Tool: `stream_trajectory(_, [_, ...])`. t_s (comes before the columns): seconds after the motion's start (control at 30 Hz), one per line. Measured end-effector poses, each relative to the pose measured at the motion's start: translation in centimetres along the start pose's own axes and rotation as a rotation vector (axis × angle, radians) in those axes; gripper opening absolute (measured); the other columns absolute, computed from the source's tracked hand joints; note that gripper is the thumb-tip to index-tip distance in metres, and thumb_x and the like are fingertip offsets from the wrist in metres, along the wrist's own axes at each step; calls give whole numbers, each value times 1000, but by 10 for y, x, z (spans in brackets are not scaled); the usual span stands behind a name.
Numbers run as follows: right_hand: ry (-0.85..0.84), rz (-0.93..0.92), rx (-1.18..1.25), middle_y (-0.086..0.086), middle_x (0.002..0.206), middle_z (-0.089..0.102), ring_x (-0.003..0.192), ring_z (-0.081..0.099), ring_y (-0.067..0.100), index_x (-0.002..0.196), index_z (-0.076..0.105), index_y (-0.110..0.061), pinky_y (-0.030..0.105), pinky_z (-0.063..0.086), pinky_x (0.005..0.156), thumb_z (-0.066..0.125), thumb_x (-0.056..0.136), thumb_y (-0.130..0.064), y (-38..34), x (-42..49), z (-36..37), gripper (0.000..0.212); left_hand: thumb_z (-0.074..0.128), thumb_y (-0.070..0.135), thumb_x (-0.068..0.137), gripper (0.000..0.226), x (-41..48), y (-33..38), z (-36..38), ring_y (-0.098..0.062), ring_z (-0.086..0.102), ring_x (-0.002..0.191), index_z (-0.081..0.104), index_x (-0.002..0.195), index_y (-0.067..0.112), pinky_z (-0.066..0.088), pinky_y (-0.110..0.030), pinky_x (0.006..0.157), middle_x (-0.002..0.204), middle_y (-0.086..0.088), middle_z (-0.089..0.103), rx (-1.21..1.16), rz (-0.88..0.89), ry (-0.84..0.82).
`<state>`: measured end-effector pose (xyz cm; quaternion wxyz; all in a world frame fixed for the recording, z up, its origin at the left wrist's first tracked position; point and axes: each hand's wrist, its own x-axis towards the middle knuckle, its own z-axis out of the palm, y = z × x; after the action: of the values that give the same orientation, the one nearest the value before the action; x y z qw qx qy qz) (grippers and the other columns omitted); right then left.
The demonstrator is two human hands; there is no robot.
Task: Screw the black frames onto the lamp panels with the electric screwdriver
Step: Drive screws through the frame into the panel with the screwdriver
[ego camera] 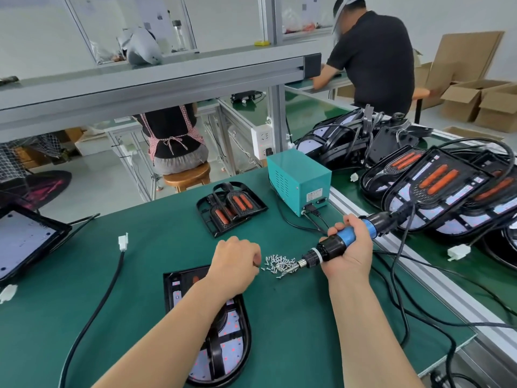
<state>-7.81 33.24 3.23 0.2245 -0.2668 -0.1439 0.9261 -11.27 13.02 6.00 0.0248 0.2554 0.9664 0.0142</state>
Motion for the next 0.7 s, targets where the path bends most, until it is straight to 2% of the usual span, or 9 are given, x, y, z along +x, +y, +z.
stream_trajectory(0.2, [-5, 3, 0, -6, 67, 62, 53, 58, 11, 98, 60, -22, 22, 45, 54, 76, 83, -20, 3, 1, 1, 22, 66, 30, 89, 9, 7, 1, 1, -16, 53, 103, 67, 97, 31, 39, -34, 91, 99, 13, 70, -34, 63, 0])
stream_trajectory(0.37, [2, -3, -2, -6, 66, 62, 52, 58, 11, 100, 60, -21, 22, 46, 54, 76, 83, -19, 4, -1, 2, 24, 54, 17, 93, 9, 0, 4, -1, -21, 53, 97, 61, 92, 22, 43, -35, 89, 94, 6, 66, -86, 103, 5])
stream_trajectory(0.47, [-2, -2, 18, -5, 66, 62, 52, 57, 10, 97, 58, -21, 20, 46, 52, 75, 83, -18, 2, -5, 5, 22, 55, 6, 85, 15, -20, 5, -7, -16, 52, 76, 52, 79, 20, 46, -30, 72, 73, 9, 57, -415, 80, 68])
stream_trajectory(0.53, [-23, -7, 32, -4, 66, 61, 52, 57, 11, 96, 58, -20, 21, 46, 53, 75, 84, -17, 0, -11, 9, 21, 63, 4, 82, 21, -39, 5, -14, -7, 53, 65, 56, 75, 23, 44, -22, 65, 68, 10, 62, -670, 43, 70])
stream_trajectory(0.63, [-87, -31, 12, -4, 67, 60, 53, 56, 11, 97, 57, -19, 22, 45, 54, 73, 86, -18, 2, -27, 15, 19, 72, 4, 82, 30, -67, 4, -21, -7, 55, 64, 63, 94, 29, 47, -17, 67, 78, 4, 74, -1055, -9, 16])
stream_trajectory(0.7, [-131, -40, -6, -5, 67, 59, 52, 55, 11, 97, 57, -20, 20, 45, 53, 73, 85, -20, 6, -40, 20, 20, 74, 5, 81, 38, -82, 3, -21, -10, 57, 68, 63, 98, 37, 47, -20, 70, 82, 0, 75, -1190, -48, 36])
